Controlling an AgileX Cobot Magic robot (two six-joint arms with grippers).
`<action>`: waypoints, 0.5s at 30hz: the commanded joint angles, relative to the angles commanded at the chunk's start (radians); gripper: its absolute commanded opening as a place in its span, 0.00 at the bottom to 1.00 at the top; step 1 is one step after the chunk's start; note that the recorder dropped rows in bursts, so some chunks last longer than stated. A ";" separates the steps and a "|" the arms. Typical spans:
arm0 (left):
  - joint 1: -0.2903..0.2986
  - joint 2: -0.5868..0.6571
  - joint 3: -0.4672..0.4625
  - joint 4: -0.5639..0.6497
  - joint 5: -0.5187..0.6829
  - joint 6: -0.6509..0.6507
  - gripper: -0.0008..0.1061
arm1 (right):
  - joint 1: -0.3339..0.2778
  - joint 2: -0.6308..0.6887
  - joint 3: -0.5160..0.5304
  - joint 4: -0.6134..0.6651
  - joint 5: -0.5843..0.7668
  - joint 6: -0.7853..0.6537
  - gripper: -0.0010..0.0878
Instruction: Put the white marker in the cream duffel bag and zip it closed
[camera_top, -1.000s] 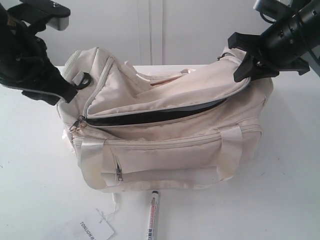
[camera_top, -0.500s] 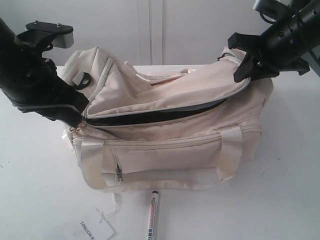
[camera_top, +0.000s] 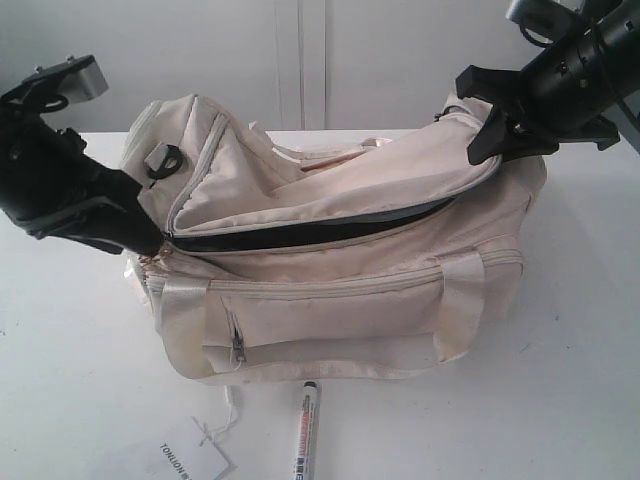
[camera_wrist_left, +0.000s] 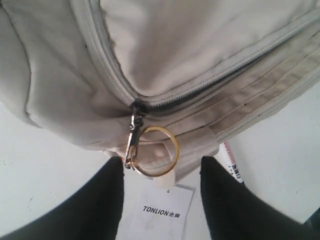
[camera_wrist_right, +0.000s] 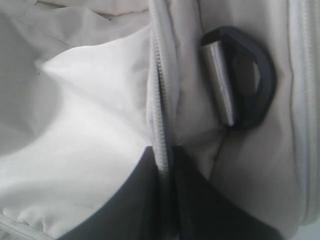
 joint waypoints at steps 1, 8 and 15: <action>0.001 0.000 0.011 -0.009 -0.019 0.000 0.50 | 0.000 0.000 0.000 0.000 0.000 0.000 0.10; 0.001 0.022 0.031 -0.040 -0.069 0.005 0.50 | 0.000 0.000 0.000 0.000 0.000 0.000 0.10; 0.001 0.081 0.031 -0.160 -0.065 0.091 0.50 | 0.000 0.000 0.000 0.000 0.000 0.000 0.10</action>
